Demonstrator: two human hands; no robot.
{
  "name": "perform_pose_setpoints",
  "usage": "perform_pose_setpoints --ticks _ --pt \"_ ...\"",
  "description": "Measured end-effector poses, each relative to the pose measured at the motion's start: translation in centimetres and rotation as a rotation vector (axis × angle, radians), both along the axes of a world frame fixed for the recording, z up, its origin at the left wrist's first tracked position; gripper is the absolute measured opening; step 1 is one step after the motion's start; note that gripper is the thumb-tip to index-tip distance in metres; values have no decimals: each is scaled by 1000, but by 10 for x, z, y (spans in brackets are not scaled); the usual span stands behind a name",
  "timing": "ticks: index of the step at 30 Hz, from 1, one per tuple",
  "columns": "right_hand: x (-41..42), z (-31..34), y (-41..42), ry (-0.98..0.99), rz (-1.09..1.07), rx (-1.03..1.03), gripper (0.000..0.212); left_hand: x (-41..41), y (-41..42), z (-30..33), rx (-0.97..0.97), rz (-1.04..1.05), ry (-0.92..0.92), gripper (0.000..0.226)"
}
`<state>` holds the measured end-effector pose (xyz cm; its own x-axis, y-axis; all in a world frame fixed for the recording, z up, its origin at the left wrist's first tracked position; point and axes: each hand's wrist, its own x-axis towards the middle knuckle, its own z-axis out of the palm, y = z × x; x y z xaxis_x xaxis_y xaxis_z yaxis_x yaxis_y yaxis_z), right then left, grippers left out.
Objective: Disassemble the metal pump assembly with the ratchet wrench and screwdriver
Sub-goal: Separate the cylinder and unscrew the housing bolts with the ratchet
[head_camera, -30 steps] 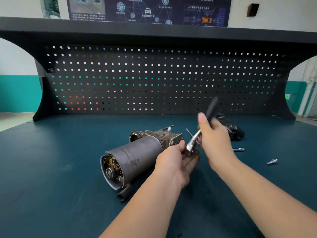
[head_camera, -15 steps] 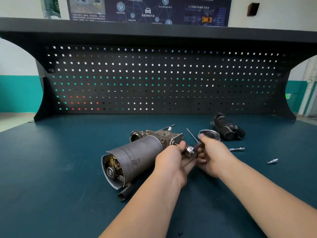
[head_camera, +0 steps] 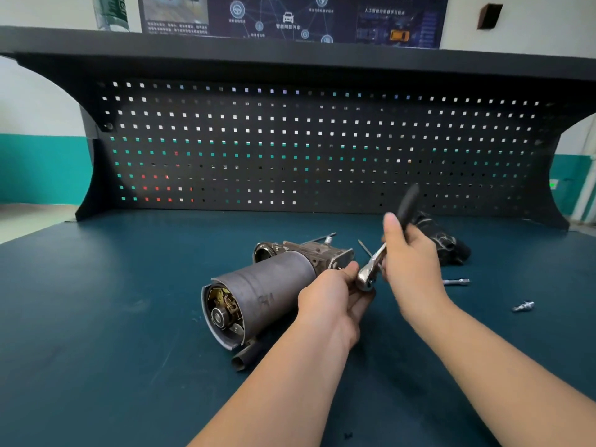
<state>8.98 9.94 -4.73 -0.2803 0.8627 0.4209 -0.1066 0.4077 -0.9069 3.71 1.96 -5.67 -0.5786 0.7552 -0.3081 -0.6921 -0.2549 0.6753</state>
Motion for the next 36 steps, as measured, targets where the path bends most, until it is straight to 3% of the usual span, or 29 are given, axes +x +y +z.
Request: perform_pose_setpoints --ticks 2,4,6,8,10,14,16,19,21,23,26,29,31,33,36 --pt "-1 -6 7 113 108 -557 33 1 -1 2 25 6 -31 17" --pt "0 -10 10 154 205 -776 31 2 0 2 27 12 -47 18" --pt "0 -8 13 129 186 -567 34 3 1 1 16 -6 -38 21" --pt "0 0 12 28 81 -113 37 4 0 1 5 -42 -20 22" --pt "3 6 10 -71 31 192 38 5 -1 0 9 -61 -20 22" --pt "5 4 11 -146 38 214 39 4 -1 -1 34 -38 -35 14" --pt "0 -1 13 -67 36 -53 39 4 1 -1 47 -22 -45 9" --pt "-2 -14 10 107 207 -794 33 5 2 -2 47 -31 -51 7" --pt "0 -18 9 146 286 -989 33 5 2 -2 39 -32 -56 7" --pt "-1 -11 9 141 252 -835 36 6 2 -1 46 -28 -68 7" --pt "1 6 5 26 101 -106 34 6 1 0 43 -18 -72 10" --pt "10 15 -7 -173 121 562 27 7 1 0 25 -50 -59 19" --pt "14 19 -11 -250 169 727 35 6 0 0 31 -53 -71 21" --pt "16 20 -11 -266 183 755 44 5 -1 1 45 -48 -77 19" --pt "12 12 -13 -194 134 726 34 3 -3 1 57 -39 -63 14"
